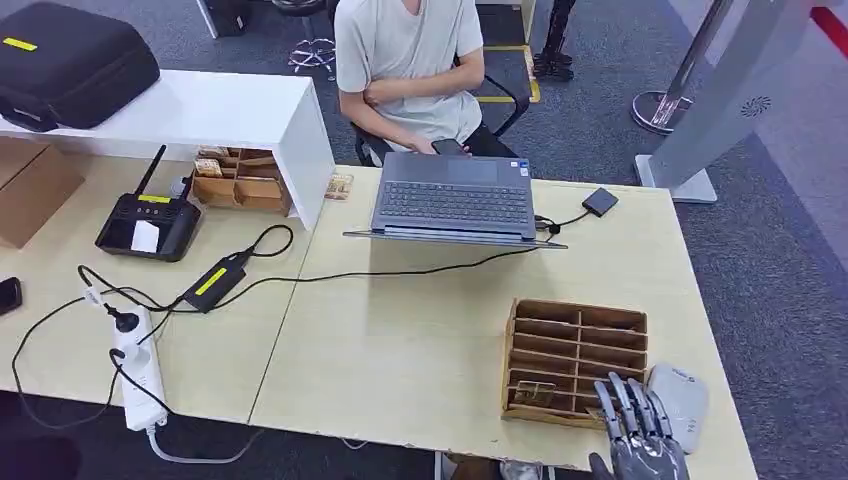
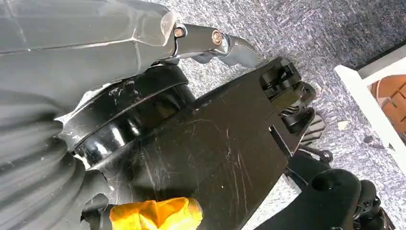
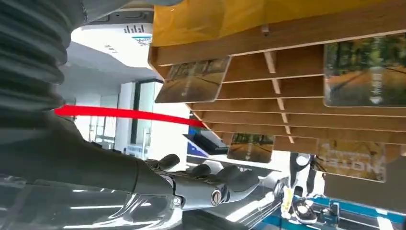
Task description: Pass the card to the sensor for recognition and then transmit it.
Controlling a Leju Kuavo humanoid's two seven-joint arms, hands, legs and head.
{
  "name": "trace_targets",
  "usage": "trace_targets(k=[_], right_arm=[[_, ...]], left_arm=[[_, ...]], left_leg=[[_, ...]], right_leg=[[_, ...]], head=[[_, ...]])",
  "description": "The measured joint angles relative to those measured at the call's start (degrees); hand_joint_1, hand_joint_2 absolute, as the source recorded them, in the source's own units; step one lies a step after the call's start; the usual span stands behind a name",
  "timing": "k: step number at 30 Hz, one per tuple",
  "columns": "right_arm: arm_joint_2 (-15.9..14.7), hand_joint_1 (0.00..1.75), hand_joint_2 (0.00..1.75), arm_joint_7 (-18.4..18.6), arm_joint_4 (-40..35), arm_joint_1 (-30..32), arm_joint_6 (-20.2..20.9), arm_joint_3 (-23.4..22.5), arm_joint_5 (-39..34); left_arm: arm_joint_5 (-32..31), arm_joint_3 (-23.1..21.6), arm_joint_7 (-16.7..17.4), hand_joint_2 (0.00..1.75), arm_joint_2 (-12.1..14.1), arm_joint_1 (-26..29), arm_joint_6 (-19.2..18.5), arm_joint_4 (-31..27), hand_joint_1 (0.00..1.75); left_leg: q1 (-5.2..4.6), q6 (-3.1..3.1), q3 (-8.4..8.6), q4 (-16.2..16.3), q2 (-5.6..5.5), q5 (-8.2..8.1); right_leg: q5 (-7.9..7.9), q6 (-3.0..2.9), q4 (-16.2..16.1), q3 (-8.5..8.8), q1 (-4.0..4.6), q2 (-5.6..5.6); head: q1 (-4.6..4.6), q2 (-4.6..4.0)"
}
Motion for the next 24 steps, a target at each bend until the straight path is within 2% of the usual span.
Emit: trace_targets(k=[6, 11, 21, 24], right_arm=[[2.0, 0.00, 1.75, -4.5, 2.1, 0.0, 0.0, -5.4, -1.0], [3.6, 0.00, 1.75, -6.4, 3.3, 0.2, 0.0, -8.8, -0.9], [6.2, 0.00, 1.75, -9.6, 4.2, 0.3, 0.0, -13.1, -1.0], [7.3, 0.00, 1.75, -12.4, 4.2, 0.3, 0.0, -14.6, -1.0]], left_arm=[[0.0, 0.0, 0.1, 1.75, 0.0, 0.0, 0.0, 0.0, 0.00], [0.0, 0.0, -0.1, 1.75, 0.0, 0.0, 0.0, 0.0, 0.00], [0.0, 0.0, -0.2, 1.75, 0.0, 0.0, 0.0, 0.0, 0.00], [0.0, 0.0, -0.2, 1.75, 0.0, 0.0, 0.0, 0.0, 0.00]], left_leg=[[0.00, 0.00, 0.00, 0.0, 0.00, 0.00], [0.00, 0.00, 0.00, 0.0, 0.00, 0.00], [0.00, 0.00, 0.00, 0.0, 0.01, 0.00], [0.00, 0.00, 0.00, 0.0, 0.01, 0.00]], right_leg=[[0.00, 0.00, 0.0, 0.00, 0.00, 0.00], [0.00, 0.00, 0.0, -0.01, 0.00, 0.00], [0.00, 0.00, 0.0, -0.01, 0.00, 0.00], [0.00, 0.00, 0.0, -0.01, 0.00, 0.00]], head=[[0.00, 0.00], [0.00, 0.00], [-0.02, 0.00], [0.00, 0.00]])
